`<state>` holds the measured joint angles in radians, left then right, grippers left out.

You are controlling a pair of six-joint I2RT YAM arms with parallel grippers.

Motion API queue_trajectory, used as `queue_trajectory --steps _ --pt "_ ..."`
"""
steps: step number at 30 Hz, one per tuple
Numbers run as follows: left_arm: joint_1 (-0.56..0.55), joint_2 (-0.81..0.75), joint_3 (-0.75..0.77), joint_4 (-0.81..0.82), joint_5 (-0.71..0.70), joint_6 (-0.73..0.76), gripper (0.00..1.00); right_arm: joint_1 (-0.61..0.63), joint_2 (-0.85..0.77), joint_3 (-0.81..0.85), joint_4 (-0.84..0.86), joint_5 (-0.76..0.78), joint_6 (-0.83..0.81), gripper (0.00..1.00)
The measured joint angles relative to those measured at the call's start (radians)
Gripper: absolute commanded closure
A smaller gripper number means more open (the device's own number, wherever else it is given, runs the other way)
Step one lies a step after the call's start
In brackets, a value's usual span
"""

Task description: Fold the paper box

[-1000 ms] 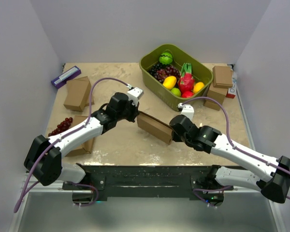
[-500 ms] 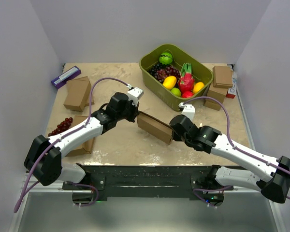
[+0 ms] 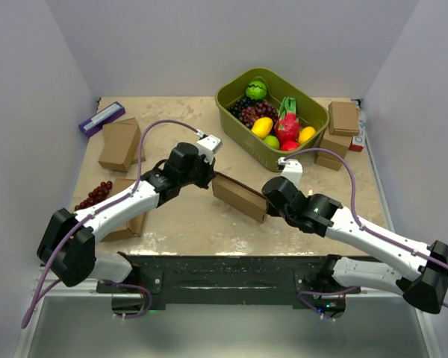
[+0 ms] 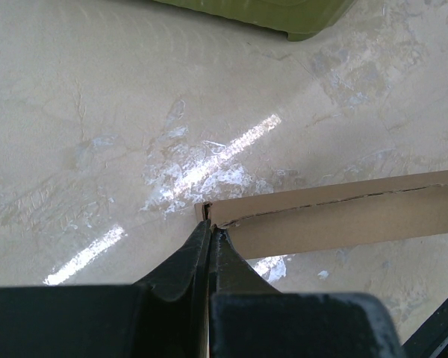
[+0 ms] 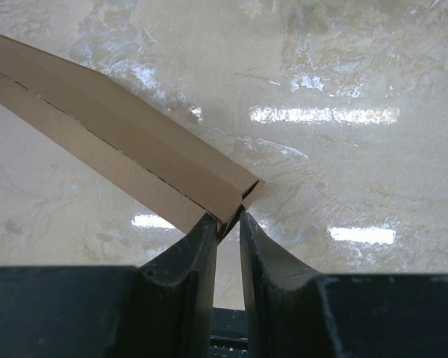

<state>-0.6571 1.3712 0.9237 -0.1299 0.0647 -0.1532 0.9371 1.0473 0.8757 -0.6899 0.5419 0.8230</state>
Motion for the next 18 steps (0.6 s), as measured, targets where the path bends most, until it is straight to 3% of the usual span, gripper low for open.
queue_trajectory --steps 11,18 --pt "0.000 0.000 0.000 0.000 0.002 0.000 1.00 0.000 0.000 0.000 0.006 0.014 0.001 0.97" --pt "-0.002 0.000 0.000 -0.001 0.001 0.000 1.00 -0.001 0.007 0.000 0.009 0.021 0.005 1.00"
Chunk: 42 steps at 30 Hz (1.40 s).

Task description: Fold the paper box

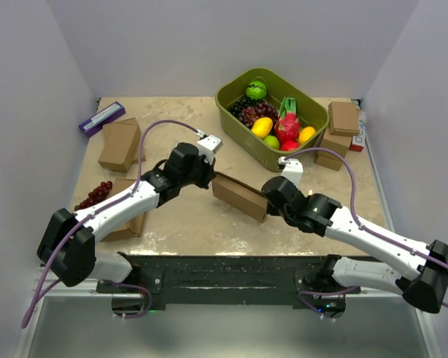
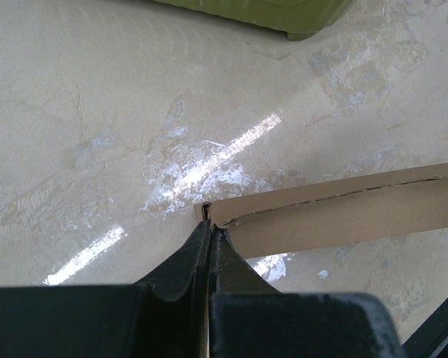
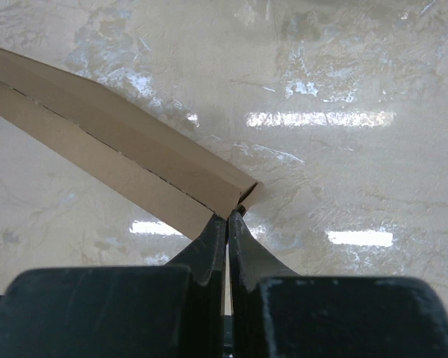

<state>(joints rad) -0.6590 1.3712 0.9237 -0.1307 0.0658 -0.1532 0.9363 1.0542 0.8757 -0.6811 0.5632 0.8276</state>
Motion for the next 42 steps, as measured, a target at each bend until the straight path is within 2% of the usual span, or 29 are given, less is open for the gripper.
queue_trajectory --steps 14,31,42 --pt "-0.020 0.000 0.000 -0.002 -0.051 0.008 1.00 -0.002 0.066 0.041 -0.014 0.032 0.028 1.00" --pt "-0.035 0.000 0.000 -0.004 -0.079 0.016 1.00 0.000 0.072 0.040 -0.014 0.040 0.070 1.00" --pt "-0.036 0.000 0.000 -0.005 -0.079 0.015 1.00 0.116 0.071 -0.002 -0.002 0.146 0.143 1.00"
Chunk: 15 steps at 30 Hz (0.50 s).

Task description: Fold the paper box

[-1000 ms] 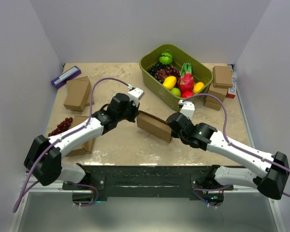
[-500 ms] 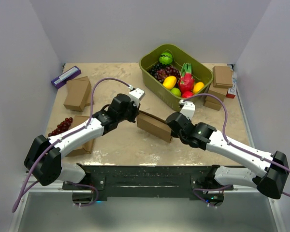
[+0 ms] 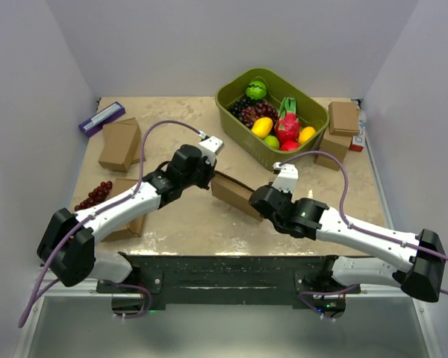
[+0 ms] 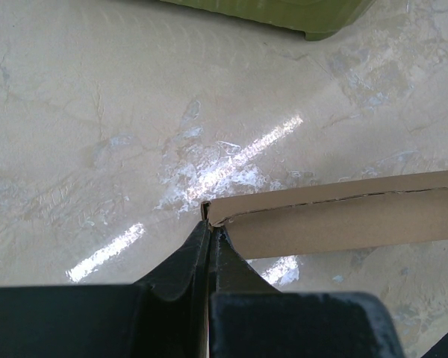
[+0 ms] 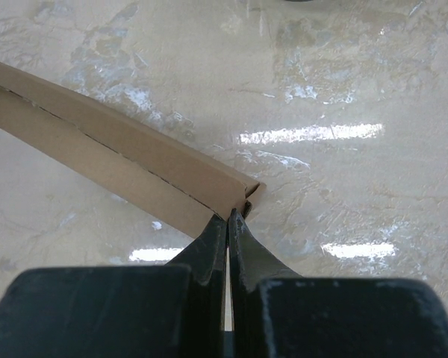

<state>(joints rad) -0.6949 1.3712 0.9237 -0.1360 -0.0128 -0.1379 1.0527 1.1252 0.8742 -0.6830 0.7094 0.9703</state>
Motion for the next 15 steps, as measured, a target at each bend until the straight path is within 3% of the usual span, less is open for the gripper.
queue_trajectory --steps 6,15 --pt "0.000 -0.005 0.000 -0.005 0.000 0.000 0.98 0.024 0.019 -0.004 -0.005 0.049 0.036 1.00" --pt "-0.002 -0.061 0.000 -0.096 0.023 -0.005 0.66 0.029 0.029 -0.002 -0.008 0.074 0.064 1.00"
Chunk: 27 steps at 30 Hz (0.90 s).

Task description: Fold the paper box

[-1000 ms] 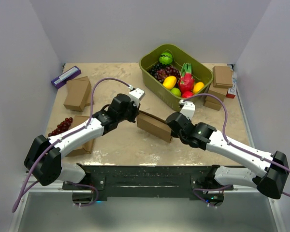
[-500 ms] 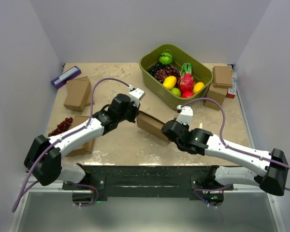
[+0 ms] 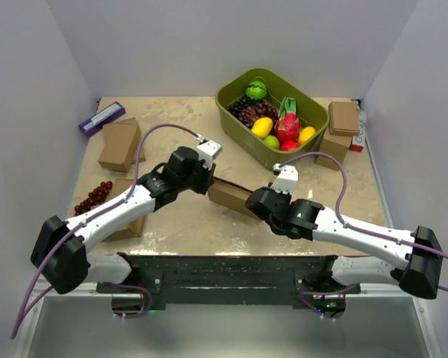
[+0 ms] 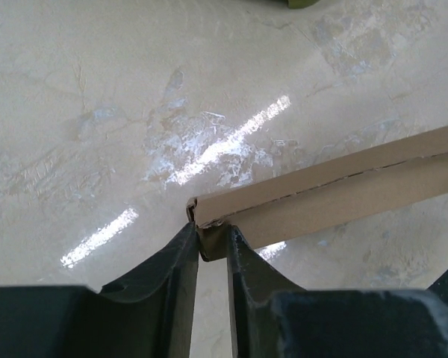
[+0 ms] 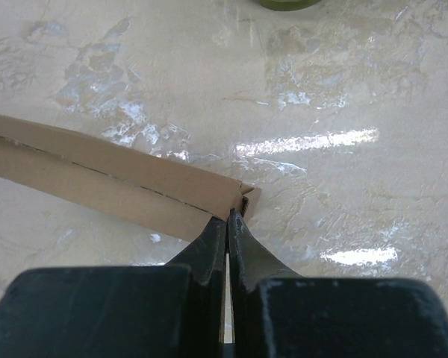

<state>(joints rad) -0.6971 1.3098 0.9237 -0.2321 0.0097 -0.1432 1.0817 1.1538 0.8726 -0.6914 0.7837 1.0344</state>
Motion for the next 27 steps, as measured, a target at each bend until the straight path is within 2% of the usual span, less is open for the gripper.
queue_trajectory --steps 9,12,17,21,27 --pt "-0.005 -0.089 0.000 -0.091 0.076 -0.010 0.33 0.002 0.025 0.017 0.007 0.000 0.003 1.00" --pt "0.003 -0.118 0.000 -0.105 0.100 -0.027 0.27 0.003 0.025 0.018 0.016 -0.009 0.002 1.00" --pt "0.074 -0.152 -0.001 -0.099 0.164 -0.085 0.25 0.005 0.025 0.018 0.036 -0.027 0.002 1.00" --pt "0.162 -0.164 -0.039 -0.022 0.182 -0.174 0.24 0.005 0.026 0.018 0.050 -0.043 0.002 1.00" --pt "0.173 -0.144 -0.121 0.096 0.181 -0.301 0.23 0.005 0.029 0.017 0.058 -0.047 0.002 1.00"
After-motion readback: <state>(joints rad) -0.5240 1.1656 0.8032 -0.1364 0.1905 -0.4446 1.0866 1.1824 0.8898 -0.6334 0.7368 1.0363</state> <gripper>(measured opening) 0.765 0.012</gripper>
